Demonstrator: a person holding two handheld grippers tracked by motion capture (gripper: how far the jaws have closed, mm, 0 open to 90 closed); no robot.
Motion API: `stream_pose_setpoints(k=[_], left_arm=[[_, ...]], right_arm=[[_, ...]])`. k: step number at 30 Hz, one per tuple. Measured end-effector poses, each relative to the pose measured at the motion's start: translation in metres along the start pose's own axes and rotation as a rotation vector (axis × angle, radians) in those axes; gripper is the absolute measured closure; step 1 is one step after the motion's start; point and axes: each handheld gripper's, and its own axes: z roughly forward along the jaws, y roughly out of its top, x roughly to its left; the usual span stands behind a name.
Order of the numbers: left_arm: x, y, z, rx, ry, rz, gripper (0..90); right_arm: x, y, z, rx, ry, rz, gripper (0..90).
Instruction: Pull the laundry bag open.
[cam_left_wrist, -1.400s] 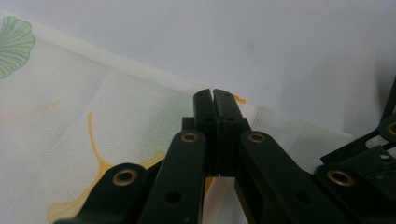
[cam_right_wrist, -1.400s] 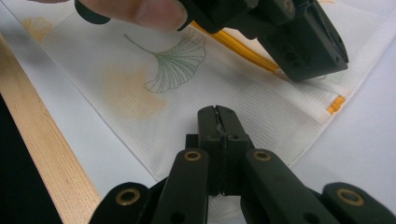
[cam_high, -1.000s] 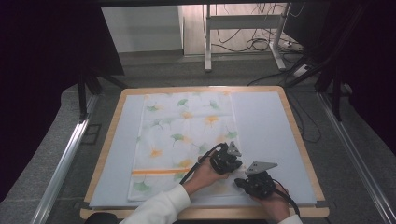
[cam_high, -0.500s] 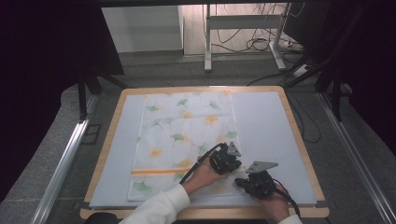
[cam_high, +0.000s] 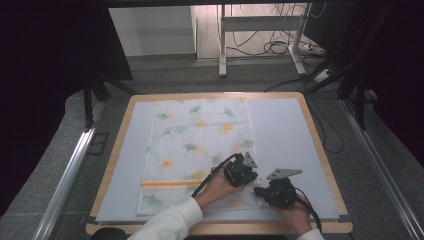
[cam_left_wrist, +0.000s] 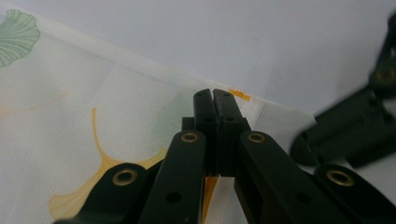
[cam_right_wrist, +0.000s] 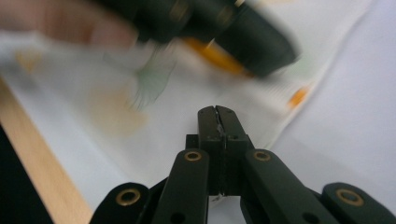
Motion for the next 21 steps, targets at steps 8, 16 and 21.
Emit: stream_pose_setpoints(k=[8, 16, 21], left_arm=[[-0.003, 0.002, 0.003, -0.013, 0.005, -0.002, 90.0], [-0.003, 0.002, 0.003, 0.0, 0.019, 0.022, 90.0], [-0.003, 0.002, 0.003, -0.001, 0.019, 0.025, 90.0]], right_arm=[[-0.028, 0.011, 0.001, -0.02, -0.067, 0.116, 88.8], [-0.032, 0.013, 0.002, -0.009, -0.067, 0.151, 88.8], [-0.033, 0.012, 0.004, -0.001, -0.019, 0.205, 88.8]])
